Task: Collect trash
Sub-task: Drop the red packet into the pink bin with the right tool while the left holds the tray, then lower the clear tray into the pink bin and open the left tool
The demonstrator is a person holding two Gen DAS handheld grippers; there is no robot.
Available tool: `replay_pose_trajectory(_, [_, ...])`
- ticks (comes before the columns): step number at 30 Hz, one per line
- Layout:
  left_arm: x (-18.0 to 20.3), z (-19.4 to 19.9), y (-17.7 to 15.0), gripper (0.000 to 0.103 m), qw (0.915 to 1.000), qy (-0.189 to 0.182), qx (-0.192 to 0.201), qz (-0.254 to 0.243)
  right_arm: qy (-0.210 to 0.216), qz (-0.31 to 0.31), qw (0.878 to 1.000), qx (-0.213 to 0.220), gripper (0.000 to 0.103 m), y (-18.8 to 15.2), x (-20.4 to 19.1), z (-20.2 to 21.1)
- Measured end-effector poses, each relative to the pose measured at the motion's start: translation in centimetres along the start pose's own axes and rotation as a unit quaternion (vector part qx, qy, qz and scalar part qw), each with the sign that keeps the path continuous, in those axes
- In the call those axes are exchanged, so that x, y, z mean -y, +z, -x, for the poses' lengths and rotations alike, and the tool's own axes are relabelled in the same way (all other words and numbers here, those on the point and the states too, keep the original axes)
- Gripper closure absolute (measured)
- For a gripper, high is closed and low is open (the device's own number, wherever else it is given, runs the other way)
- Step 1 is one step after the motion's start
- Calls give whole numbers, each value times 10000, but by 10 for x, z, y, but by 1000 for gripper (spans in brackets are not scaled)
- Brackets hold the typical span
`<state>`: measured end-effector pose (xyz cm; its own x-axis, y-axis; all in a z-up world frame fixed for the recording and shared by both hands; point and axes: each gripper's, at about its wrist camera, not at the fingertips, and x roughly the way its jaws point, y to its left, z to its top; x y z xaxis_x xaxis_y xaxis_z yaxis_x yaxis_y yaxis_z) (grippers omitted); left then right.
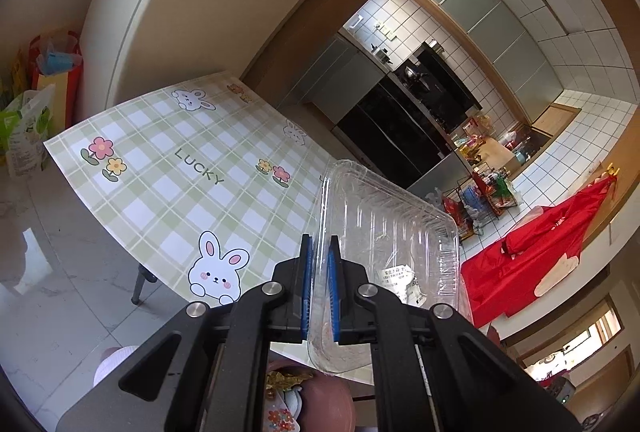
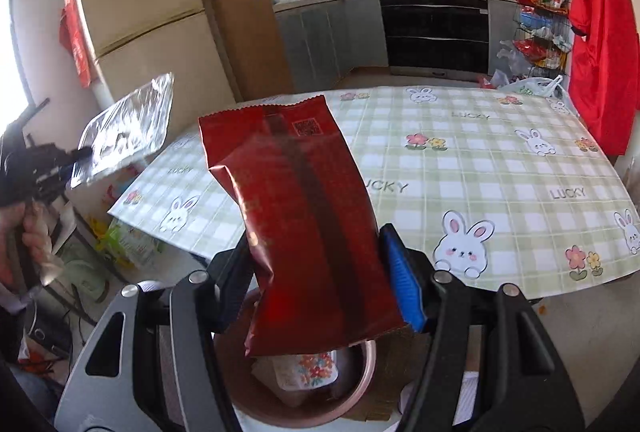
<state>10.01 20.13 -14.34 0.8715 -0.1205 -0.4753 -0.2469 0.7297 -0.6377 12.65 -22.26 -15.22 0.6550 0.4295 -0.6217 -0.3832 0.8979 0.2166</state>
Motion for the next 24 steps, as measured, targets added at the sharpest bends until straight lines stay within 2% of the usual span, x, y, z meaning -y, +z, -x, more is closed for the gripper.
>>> replay_pose_trajectory(8, [1,30,-8,95,9997,-163,161,57,459,-58,9986,-275,41,-14,-17,0])
replay_pose_trajectory(15, [4,29,-11,95,9997,-239,96,14,758,48,9955,-569,40,-23,-33,-12])
replay_pose_trajectory(19, [0,22,-11,95,9998,-197,50,60,766,63,9935,-846,38,-25,-43,-24])
replay_pose_trajectory(24, [-1,8,-16,95,9998,-147,-102,73,790,36,9920,-986,17,-27,-49,-31])
